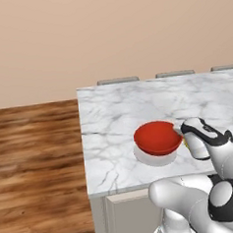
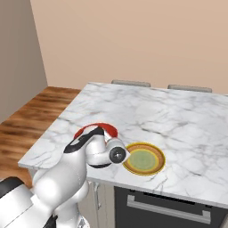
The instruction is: Move the bowls from the cabinet to the plates on the dining table.
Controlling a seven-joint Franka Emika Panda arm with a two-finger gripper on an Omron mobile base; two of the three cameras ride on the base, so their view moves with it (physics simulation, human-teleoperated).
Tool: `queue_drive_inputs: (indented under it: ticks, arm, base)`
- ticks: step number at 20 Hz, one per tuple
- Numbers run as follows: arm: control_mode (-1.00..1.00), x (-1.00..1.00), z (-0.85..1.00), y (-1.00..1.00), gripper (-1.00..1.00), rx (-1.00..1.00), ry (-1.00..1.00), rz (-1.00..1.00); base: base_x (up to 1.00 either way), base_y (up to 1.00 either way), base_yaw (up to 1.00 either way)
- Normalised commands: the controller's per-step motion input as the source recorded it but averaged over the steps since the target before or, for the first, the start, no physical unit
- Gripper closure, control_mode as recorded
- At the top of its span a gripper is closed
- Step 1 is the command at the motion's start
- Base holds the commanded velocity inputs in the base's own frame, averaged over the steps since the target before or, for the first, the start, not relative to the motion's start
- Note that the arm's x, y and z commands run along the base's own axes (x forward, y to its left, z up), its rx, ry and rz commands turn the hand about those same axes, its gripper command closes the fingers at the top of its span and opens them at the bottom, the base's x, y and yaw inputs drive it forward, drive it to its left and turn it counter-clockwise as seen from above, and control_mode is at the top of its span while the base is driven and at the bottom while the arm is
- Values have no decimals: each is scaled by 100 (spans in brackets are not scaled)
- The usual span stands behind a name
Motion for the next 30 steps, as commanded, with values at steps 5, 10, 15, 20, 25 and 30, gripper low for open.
queue_drive_inputs:
  ticks: [5,10,15,20,25,30]
  arm:
    - [-100,0,-23,23,100,-3,0,0]
    - [-100,2,-22,33,100,-1,0,0]
    - [-100,9,-24,41,100,0,0,0]
    - [-100,6,-23,19,100,-3,-1,0]
    - [-100,0,-3,0,100,0,-1,0]
    - [-100,4,-21,-8,100,-1,-1,0]
  base:
    - [0,0,0]
    - [0,0,0]
    - [0,0,0]
    - [0,0,0]
    - [0,0,0]
    - [0,0,0]
